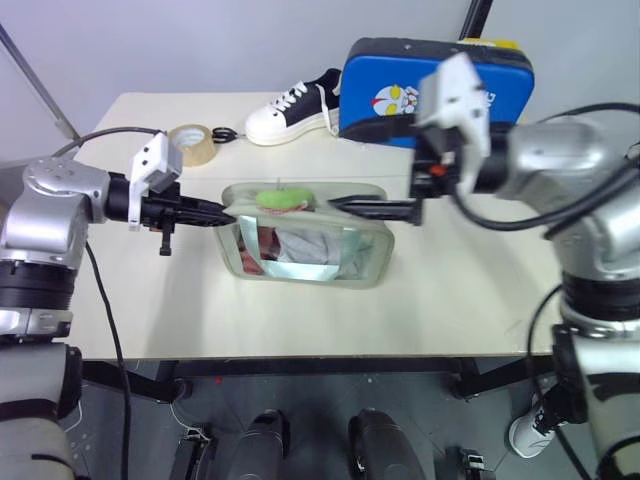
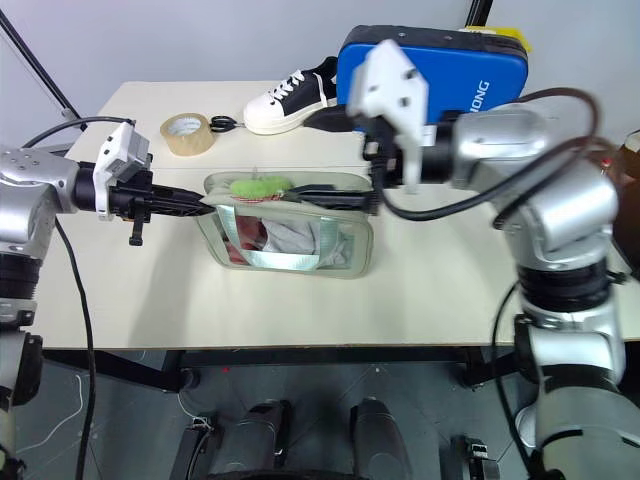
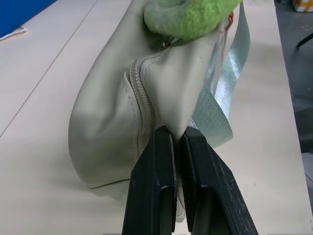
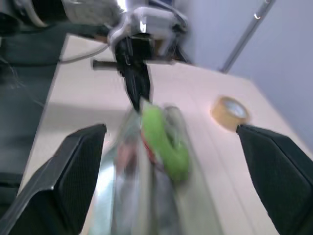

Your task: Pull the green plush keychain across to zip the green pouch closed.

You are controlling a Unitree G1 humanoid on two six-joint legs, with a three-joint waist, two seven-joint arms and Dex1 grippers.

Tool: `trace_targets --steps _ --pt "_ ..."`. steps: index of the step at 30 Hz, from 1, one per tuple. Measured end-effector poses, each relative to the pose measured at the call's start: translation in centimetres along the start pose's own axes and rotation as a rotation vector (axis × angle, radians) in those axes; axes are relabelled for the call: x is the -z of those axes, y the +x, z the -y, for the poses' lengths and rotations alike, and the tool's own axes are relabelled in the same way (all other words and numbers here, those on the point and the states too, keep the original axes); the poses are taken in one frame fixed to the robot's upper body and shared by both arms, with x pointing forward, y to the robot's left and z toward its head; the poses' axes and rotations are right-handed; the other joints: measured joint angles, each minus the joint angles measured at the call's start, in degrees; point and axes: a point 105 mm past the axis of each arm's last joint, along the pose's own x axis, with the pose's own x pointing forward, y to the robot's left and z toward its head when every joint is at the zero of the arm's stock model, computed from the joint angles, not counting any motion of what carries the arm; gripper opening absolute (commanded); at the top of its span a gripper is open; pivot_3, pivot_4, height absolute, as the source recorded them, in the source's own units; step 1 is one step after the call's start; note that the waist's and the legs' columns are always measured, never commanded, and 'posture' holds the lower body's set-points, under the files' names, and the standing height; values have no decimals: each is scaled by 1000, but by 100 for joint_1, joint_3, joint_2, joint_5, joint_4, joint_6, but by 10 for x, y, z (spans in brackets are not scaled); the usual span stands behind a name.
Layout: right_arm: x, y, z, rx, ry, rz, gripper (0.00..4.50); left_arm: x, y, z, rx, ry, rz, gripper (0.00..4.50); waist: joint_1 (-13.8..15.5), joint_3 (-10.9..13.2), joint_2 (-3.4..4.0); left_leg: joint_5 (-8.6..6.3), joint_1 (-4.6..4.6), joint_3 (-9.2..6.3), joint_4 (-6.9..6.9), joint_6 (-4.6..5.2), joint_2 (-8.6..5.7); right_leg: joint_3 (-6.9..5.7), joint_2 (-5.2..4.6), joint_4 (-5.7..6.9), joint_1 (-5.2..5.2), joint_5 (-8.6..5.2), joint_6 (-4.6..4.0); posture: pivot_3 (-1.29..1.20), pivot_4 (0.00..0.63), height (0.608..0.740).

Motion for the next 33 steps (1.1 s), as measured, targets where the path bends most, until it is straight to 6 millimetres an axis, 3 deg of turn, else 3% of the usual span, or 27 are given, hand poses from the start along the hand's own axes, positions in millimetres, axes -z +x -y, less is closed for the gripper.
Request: trace_targets --steps 3,6,13,25,28,32,33 --pt "11 28 4 5 25 -53 4431 -1 2 0 4 3 6 0 34 0 0 0 -8 -3 5 -1 -5 -3 -3 0 -3 0 0 0 150 695" --pt "12 44 9 24 8 -95 3549 -1 2 -1 2 7 4 0 26 0 0 0 -8 -2 4 -1 -9 -1 -6 -2 -3 0 1 0 150 695" --pt "30 56 5 6 -1 -207 45 -1 2 -1 -2 7 3 0 13 0 0 0 -8 -3 3 -1 -8 -3 -4 -1 -4 0 1 0 150 695" --pt "33 51 7 -1 -17 -235 45 0 2 -3 -9 14 5 0 11 0 0 0 -7 -3 3 0 -8 -2 -3 -1 -4 0 2 0 150 695" --pt "30 46 11 5 -21 -217 920 0 1 -3 -9 15 5 0 9 0 0 0 -7 -3 3 0 -8 -3 -3 -1 -4 0 2 0 150 695" --pt "32 45 13 14 -22 -225 2859 0 1 -3 -11 26 3 0 7 0 0 0 -7 -3 3 0 -8 -2 -3 0 -4 0 2 0 150 695" --pt "32 45 13 13 -22 -227 2859 0 1 -3 -11 27 3 0 7 0 0 0 -7 -3 3 0 -8 -2 -2 0 -4 0 2 0 150 695"
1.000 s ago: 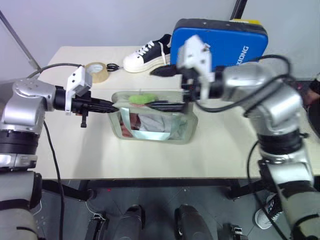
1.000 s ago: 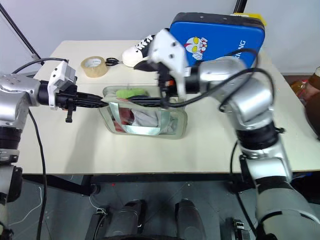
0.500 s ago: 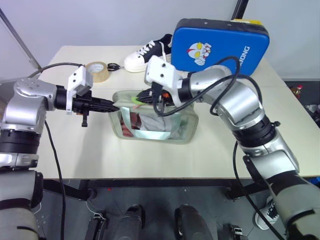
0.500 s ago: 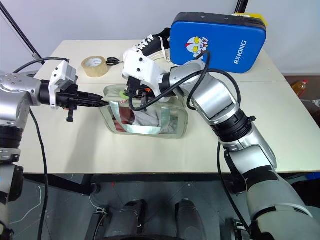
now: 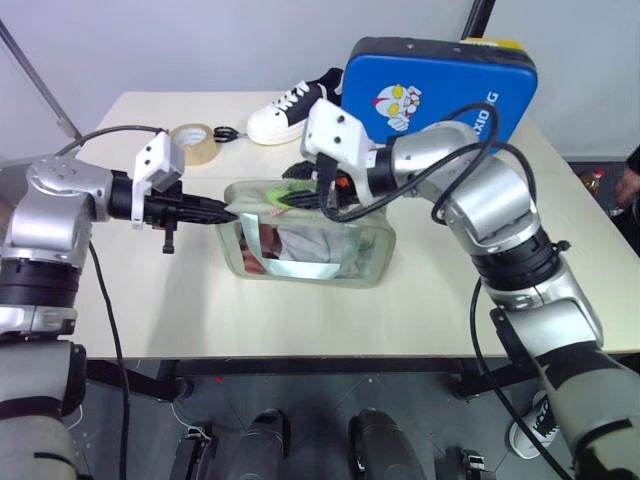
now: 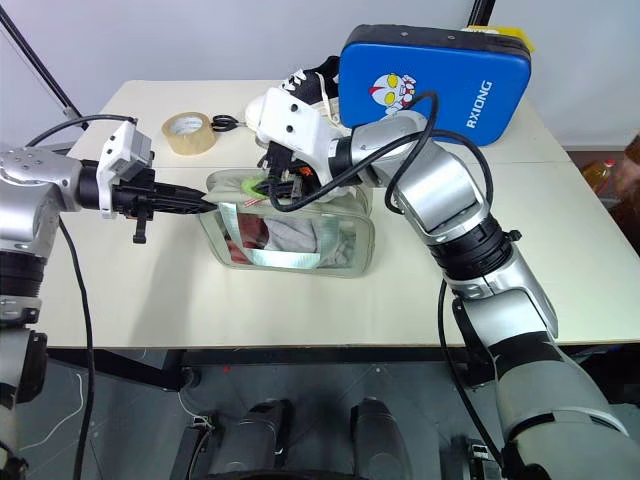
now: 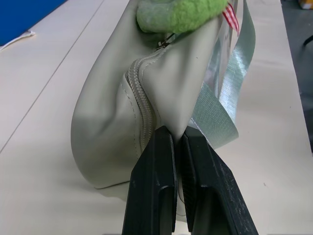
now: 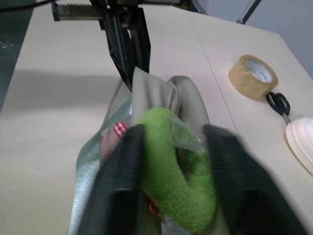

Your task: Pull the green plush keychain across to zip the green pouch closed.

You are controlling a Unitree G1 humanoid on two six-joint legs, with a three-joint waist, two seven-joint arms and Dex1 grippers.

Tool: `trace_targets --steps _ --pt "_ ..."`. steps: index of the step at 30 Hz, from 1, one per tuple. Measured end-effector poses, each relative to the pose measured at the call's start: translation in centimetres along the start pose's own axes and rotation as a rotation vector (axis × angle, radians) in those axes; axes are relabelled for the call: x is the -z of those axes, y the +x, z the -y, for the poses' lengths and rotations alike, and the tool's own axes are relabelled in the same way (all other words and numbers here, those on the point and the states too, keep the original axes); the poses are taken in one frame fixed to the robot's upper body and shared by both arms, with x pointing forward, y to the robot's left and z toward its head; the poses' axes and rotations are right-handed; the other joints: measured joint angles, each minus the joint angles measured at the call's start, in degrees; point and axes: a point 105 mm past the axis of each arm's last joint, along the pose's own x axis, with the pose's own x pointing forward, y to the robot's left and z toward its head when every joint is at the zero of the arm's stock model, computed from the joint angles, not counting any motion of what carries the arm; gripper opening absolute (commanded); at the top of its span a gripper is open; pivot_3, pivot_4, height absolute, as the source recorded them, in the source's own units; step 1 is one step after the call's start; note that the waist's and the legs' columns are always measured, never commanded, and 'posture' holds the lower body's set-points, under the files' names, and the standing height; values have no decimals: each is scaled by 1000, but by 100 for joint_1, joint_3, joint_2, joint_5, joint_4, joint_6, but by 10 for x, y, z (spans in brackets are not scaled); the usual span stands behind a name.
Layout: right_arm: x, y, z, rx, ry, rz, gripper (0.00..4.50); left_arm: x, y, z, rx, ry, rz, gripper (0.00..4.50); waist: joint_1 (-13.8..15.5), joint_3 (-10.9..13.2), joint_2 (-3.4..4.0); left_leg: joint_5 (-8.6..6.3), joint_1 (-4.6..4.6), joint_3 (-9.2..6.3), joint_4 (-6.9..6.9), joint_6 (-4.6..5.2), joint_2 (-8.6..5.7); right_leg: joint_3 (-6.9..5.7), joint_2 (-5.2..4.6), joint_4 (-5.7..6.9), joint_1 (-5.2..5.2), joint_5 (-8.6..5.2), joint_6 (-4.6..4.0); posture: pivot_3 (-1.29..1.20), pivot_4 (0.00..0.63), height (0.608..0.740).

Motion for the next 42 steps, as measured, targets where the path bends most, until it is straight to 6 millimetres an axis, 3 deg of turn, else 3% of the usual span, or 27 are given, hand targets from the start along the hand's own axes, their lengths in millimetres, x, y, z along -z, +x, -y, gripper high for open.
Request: trace_targets --steps 6,9,13,21,25,28,33,38,42 --pt "4 0 -2 -15 -17 -28 2859 0 0 0 1 2 -1 0 1 0 0 0 0 0 0 0 0 0 0 0 0 0 0 0 150 695" --pt "9 1 0 -4 -20 -55 2035 0 0 0 1 3 -2 0 -1 0 0 0 0 0 0 0 0 0 0 0 0 0 0 0 150 695" --pt "12 2 2 5 -17 -72 22 0 0 0 0 3 -2 0 -1 0 0 0 0 0 0 0 0 0 0 0 0 0 0 0 150 695" --pt "9 -2 5 19 22 -48 22 0 0 0 -1 4 -3 0 3 0 0 0 0 0 0 0 0 0 0 0 0 0 0 0 150 695" --pt "15 -27 24 123 56 -53 22 0 0 0 -3 6 -2 0 29 0 0 0 -1 -1 1 0 -1 -1 -2 -1 2 0 0 0 150 695" --pt "42 -63 39 239 100 -121 22 1 0 0 -9 2 -1 0 40 0 -1 0 -1 1 0 0 -4 -1 -5 -4 5 0 1 0 150 695" --pt "107 -141 58 475 161 -351 22 5 -6 1 -41 -19 0 0 -3 1 1 -1 2 10 -4 1 -4 3 -3 -3 1 0 0 0 150 695" --pt "134 -157 53 517 129 -426 22 2 0 7 -27 -15 20 0 -89 2 3 -1 4 20 -14 1 5 12 0 0 -5 0 0 0 150 695" --pt "160 -159 34 496 138 -491 22 1 3 8 -29 -26 31 0 -56 2 3 -1 1 20 -12 1 4 13 -4 -4 -3 -1 2 0 150 695"
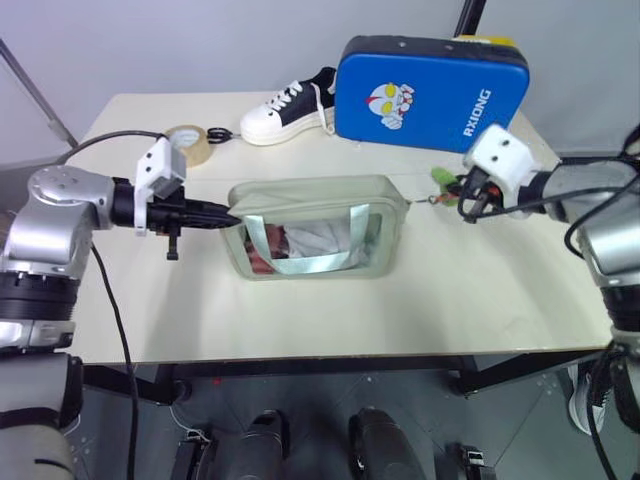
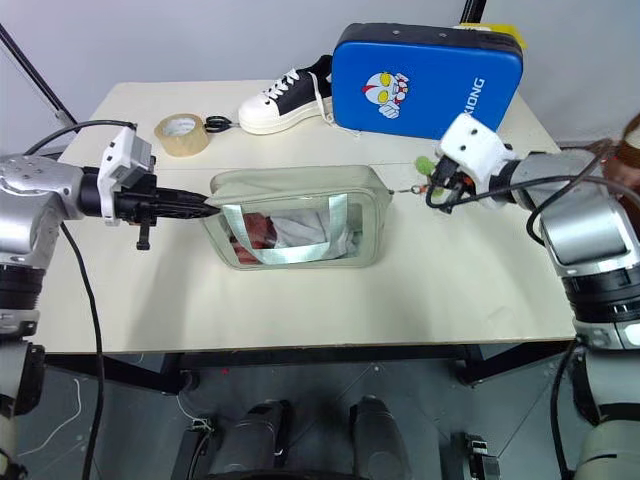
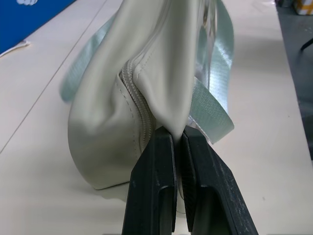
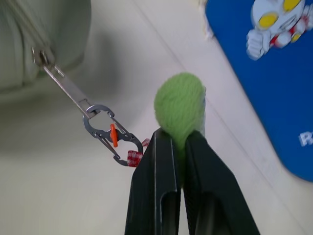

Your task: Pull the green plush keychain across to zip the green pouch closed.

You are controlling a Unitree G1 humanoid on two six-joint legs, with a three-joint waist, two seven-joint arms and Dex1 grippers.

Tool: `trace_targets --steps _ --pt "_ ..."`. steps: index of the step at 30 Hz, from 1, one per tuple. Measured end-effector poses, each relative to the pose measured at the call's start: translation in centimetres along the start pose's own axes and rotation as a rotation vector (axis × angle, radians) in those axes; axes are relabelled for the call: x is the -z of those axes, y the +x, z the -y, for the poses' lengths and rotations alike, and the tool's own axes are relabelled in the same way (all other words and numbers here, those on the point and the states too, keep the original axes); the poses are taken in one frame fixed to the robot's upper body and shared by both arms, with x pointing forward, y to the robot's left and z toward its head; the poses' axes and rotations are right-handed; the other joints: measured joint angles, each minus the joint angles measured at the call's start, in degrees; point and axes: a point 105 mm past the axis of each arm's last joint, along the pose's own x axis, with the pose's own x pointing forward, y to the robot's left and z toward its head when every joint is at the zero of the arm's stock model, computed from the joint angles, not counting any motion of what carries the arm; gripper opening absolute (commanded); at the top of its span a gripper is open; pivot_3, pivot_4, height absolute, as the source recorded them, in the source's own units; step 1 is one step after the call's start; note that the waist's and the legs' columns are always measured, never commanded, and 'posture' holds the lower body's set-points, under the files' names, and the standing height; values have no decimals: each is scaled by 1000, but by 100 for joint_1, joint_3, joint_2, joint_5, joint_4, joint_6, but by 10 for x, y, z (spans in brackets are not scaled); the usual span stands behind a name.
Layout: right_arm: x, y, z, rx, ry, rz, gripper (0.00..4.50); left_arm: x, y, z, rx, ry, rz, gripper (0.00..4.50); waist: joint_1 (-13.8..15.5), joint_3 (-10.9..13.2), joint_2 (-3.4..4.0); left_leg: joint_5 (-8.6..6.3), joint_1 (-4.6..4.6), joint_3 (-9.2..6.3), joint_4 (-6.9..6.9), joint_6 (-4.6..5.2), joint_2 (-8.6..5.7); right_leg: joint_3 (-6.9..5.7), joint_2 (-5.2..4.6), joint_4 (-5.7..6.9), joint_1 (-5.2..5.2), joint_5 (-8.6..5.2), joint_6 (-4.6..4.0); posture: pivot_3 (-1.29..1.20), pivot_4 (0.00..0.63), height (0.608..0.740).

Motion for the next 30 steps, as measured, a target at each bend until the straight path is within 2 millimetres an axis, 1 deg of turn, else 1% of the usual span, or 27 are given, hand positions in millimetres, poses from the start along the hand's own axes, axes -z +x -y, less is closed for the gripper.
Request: trace_targets --steps 2,4,9,11,15,18,19,21,24,25,29,30 --pt "9 2 -15 -27 7 -21 22 1 -1 0 -4 -9 -2 0 -14 0 0 0 2 1 1 0 1 1 2 1 1 0 0 0 150 695" --pt "8 5 -27 -47 26 -12 22 2 -4 0 -13 -10 -8 0 -53 0 0 0 7 0 1 0 5 2 7 3 4 1 -1 0 150 695" --pt "-6 23 -61 -105 164 47 22 5 -11 -3 -44 -23 -21 0 -78 0 0 0 9 -5 0 0 12 4 27 4 2 6 -10 0 150 695" --pt "-12 25 -68 -118 181 62 22 5 -11 -3 -47 -26 -20 0 -61 0 0 0 6 -9 1 0 13 3 26 3 2 6 -10 0 150 695" --pt "-17 29 -77 -134 206 72 22 5 -12 -3 -51 -33 -22 0 -60 0 0 0 6 -8 1 0 12 3 25 2 3 5 -10 0 150 695" --pt "-16 29 -79 -152 230 64 1038 5 -12 -3 -50 -33 -22 0 -64 0 0 0 6 -8 1 0 12 3 26 2 3 5 -10 0 150 695" --pt "-15 27 -78 -157 239 59 1477 5 -12 -3 -50 -33 -22 0 -64 0 0 0 6 -8 1 0 12 3 26 2 3 5 -10 0 150 695" --pt "-18 21 -71 -167 262 64 2540 5 -12 -3 -49 -31 -23 0 -62 0 1 0 6 -7 2 0 12 3 24 2 3 5 -10 0 150 695" --pt "-26 8 -52 -141 259 94 4090 5 -12 -3 -48 -29 -23 0 -58 0 1 0 6 -8 1 0 12 3 25 2 3 5 -10 0 150 695" --pt "-26 5 -49 -143 258 100 4429 4 -12 -3 -48 -28 -23 0 -57 0 1 0 6 -7 1 0 12 3 24 2 3 5 -10 0 150 695" --pt "-29 -15 -31 -155 251 153 4429 3 -12 -2 -43 -23 -25 0 -48 0 1 0 6 -4 0 1 12 3 23 1 3 5 -9 0 150 695" --pt "-32 -22 -29 -175 245 185 4479 2 -11 -1 -38 -21 -28 367 -47 1 1 0 4 -4 0 1 12 3 24 1 2 5 -9 0 150 695"
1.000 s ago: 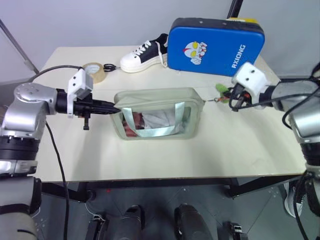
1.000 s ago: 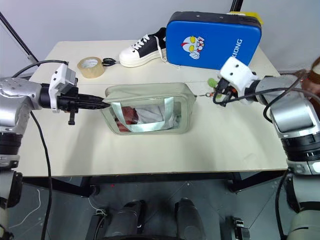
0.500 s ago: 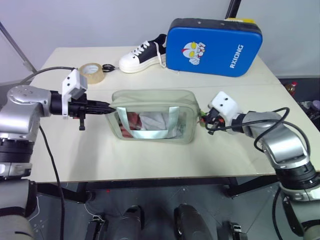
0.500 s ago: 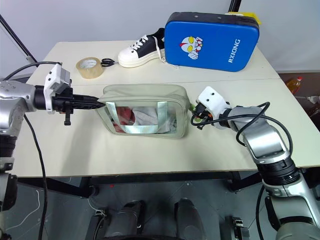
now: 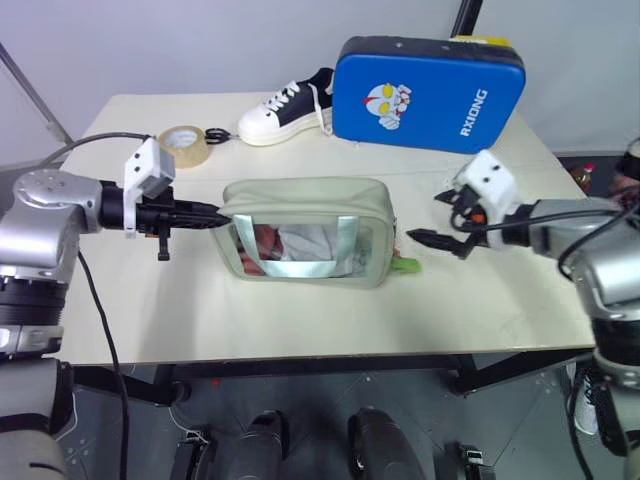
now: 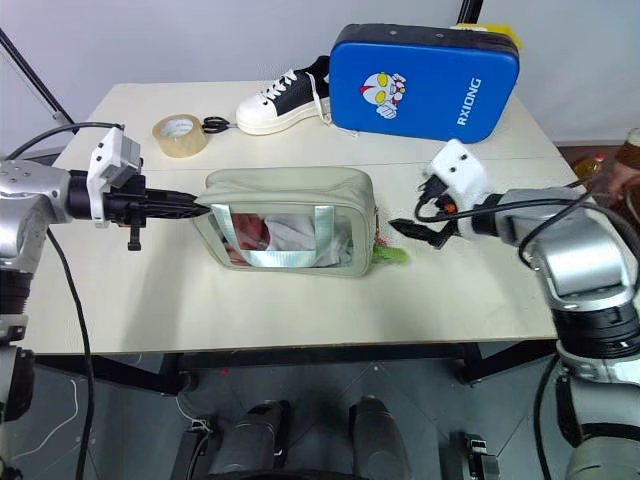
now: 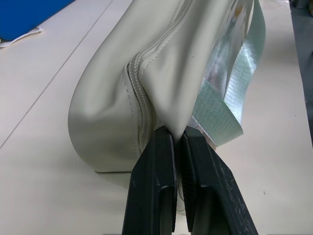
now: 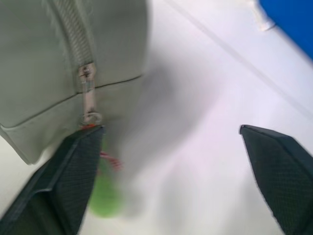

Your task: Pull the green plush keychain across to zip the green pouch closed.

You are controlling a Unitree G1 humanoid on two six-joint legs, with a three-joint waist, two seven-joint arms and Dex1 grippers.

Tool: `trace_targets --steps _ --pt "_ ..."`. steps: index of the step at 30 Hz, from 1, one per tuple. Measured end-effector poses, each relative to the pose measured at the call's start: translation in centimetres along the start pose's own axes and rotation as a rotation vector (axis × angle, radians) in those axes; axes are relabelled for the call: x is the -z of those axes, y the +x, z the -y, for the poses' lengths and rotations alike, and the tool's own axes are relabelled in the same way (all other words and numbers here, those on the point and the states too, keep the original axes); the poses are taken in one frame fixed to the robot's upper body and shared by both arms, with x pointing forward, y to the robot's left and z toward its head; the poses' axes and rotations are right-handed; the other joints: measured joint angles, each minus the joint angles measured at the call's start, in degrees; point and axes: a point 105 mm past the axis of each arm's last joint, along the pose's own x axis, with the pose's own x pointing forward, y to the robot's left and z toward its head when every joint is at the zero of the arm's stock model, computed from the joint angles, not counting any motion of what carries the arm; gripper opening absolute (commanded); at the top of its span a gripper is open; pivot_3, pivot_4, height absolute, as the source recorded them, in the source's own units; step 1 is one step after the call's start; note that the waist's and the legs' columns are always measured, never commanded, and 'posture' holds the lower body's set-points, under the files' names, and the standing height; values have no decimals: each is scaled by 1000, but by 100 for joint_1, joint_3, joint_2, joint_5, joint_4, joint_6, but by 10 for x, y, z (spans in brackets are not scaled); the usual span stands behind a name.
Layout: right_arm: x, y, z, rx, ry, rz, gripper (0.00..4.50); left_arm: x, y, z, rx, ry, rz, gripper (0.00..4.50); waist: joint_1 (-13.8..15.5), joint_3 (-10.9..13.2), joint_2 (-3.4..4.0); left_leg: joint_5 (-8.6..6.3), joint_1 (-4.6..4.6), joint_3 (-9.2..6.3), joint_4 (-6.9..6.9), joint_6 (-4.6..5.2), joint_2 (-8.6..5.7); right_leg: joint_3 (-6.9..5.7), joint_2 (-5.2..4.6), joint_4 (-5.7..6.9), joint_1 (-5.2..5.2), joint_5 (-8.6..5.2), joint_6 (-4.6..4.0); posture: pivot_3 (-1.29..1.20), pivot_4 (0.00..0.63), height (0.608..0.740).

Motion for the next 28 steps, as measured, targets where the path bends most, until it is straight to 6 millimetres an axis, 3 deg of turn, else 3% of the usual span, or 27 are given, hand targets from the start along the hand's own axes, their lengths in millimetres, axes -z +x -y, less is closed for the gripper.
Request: trace_targets --steps 2,4,8,9,13,19,25,28 --pt "-9 -13 -2 -50 -30 51 4500 -1 -1 3 8 -20 -5 1087 -2 0 0 -1 1 0 -1 2 1 0 0 0 1 0 0 0 150 695" --pt "-15 -21 -6 -96 -60 91 4500 -1 -3 4 11 -60 -9 2105 -15 0 0 -2 1 1 0 3 1 0 1 0 1 0 0 0 150 695" --pt "-17 -22 -19 -180 -82 125 4500 -7 -3 6 16 -74 8 4116 -10 0 0 -2 1 0 4 3 3 0 1 0 3 0 0 0 150 695" --pt "-17 -21 -20 -187 -84 128 4500 -9 -5 6 14 -81 16 4435 -9 0 0 -2 1 0 4 3 3 0 0 0 3 0 0 0 150 695" --pt "-19 -21 -21 -194 -98 144 4500 -15 -24 7 -18 -95 28 4435 -22 0 0 -2 1 1 0 3 4 2 -3 -1 0 0 0 0 150 695" --pt "-11 -33 -24 -218 -69 152 4500 1 -66 17 -112 -141 -11 4435 27 0 1 -2 2 4 -4 3 3 2 -23 -6 2 -1 0 0 150 695" --pt "7 -38 -34 -255 -56 115 4500 14 -69 35 -156 -195 9 4435 153 0 1 -2 2 5 1 3 -2 2 -38 -13 9 -1 -1 0 150 695" --pt "7 -39 -34 -248 -56 124 4500 16 -65 41 -167 -216 31 4435 161 0 1 -2 1 3 2 3 -1 1 -39 -14 9 -1 -2 0 150 695"
